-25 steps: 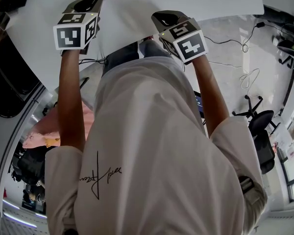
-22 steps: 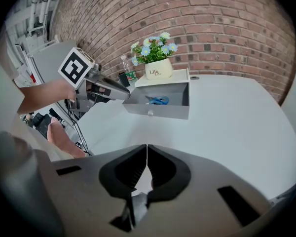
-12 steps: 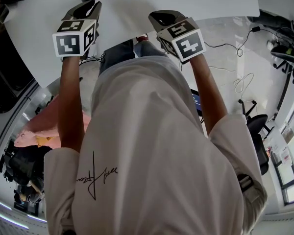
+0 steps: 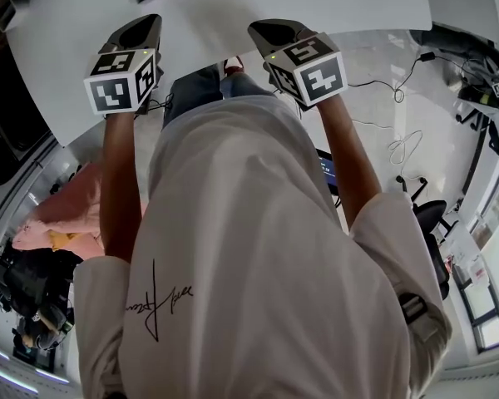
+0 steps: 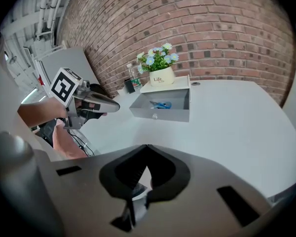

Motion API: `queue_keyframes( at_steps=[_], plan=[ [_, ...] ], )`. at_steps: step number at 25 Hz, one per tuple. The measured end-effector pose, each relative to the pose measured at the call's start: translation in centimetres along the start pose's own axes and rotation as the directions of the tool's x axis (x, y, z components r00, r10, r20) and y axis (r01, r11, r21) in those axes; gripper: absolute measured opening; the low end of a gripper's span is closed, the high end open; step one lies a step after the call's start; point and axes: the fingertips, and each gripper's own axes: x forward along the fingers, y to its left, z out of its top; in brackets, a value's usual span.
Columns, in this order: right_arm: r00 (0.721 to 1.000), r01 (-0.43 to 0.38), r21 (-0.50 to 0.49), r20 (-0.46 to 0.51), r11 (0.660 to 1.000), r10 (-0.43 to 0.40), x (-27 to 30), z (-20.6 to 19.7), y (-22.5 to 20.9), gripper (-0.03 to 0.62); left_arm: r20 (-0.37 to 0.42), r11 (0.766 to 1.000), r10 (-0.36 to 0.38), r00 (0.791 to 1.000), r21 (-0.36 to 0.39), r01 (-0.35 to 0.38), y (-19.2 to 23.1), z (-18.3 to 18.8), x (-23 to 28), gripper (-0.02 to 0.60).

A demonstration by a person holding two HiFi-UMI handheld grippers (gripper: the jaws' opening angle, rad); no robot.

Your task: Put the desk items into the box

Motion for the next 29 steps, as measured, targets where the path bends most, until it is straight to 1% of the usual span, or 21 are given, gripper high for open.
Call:
queue_keyframes(
  at_steps=[8, 17, 29],
  plan=[
    [1.000, -0.018, -0.038, 0.024, 0.999, 0.019, -1.0, -0.1, 1.0, 0.026, 0.051, 0.997, 0.001, 0.999, -0.071, 0.002, -1.4, -1.2, -1.9, 0.006],
    [0.999, -0.034, -0.062, 0.032, 0.998, 0.036, -1.7, -0.3, 1.6, 0.026, 0.065, 0.991, 0.011, 0.998, -0.131, -0.002, -2.8, -3.3, -3.5, 0.006],
    [0.999, -0.045, -0.088, 0.024, 0.995, 0.047, -2.8, -1.4, 2.3, 0.026, 0.087, 0.990, 0.020, 0.996, -0.140, -0.008, -4.4, -4.0, -5.3, 0.006]
  ],
)
